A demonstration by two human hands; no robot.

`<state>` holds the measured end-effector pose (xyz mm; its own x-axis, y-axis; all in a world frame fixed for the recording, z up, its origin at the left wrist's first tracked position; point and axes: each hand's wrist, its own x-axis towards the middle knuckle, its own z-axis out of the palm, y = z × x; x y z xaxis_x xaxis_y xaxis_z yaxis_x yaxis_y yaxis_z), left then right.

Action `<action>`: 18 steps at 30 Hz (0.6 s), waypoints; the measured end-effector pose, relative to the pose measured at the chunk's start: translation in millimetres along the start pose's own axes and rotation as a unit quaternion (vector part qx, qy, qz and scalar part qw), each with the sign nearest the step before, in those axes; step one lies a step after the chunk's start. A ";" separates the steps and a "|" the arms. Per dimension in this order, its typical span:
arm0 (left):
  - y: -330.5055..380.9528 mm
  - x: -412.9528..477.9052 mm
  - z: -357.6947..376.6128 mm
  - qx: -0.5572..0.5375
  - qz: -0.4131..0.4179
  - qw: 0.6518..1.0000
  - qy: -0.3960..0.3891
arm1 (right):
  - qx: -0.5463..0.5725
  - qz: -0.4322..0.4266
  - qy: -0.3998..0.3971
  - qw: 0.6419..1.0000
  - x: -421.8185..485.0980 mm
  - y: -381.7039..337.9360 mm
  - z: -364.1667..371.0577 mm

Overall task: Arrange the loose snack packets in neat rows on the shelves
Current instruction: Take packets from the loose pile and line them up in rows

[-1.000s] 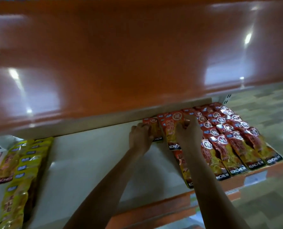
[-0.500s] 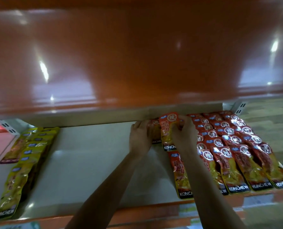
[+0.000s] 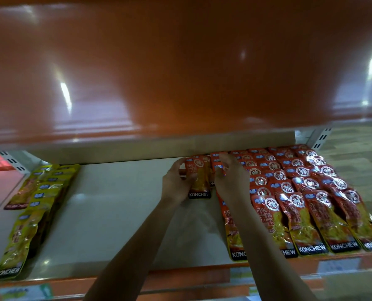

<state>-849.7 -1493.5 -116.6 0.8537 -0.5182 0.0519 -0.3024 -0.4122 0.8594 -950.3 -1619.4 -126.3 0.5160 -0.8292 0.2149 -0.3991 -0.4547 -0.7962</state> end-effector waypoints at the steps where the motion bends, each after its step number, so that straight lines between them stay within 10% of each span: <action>1: -0.2 -0.1 1.4 0.014 0.007 1.000 -0.002 | -0.007 -0.009 0.010 1.000 -1.4 -1.2 0.0; 18: 10.8 7.0 7.1 0.201 0.074 0.975 -0.056 | -0.112 -0.042 -0.062 0.991 -17.3 -7.0 -1.7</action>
<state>-849.9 -1506.9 -110.6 0.7438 -0.6629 0.0854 -0.5795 -0.5759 0.5766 -957.7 -1602.4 -123.5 0.6386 -0.7448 0.1934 -0.5011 -0.5933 -0.6300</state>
